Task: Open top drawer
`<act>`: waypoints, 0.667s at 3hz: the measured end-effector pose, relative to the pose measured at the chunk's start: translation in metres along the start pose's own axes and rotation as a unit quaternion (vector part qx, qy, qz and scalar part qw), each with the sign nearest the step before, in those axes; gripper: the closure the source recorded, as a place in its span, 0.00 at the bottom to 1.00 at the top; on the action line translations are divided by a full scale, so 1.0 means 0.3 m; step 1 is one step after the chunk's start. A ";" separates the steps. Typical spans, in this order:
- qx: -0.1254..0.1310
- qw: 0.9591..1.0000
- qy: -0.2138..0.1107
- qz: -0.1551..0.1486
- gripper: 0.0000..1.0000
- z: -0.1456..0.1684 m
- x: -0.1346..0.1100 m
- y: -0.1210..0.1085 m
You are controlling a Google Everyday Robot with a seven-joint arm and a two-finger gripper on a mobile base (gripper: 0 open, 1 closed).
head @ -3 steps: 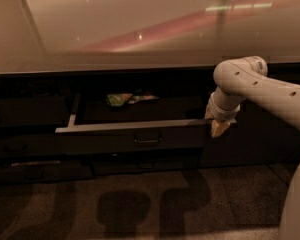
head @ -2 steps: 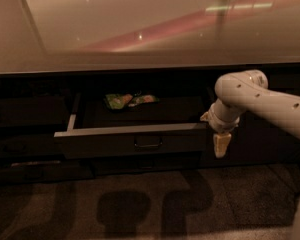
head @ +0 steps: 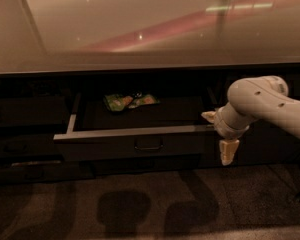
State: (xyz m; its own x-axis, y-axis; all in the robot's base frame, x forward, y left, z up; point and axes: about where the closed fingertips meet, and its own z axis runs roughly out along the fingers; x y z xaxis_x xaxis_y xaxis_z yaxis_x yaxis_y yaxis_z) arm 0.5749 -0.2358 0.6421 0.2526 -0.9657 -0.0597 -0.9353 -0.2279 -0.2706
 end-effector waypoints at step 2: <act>0.046 0.999 -0.001 -0.014 0.00 -0.191 -0.028 0.020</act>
Offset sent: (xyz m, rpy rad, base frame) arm -0.0350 -0.0017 0.0946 0.0295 -0.1637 0.0333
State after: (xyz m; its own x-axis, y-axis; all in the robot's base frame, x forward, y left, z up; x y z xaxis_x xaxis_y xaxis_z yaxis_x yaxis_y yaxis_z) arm 0.5530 -0.2363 0.6959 0.2799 -0.9586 -0.0529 -0.9011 -0.2434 -0.3588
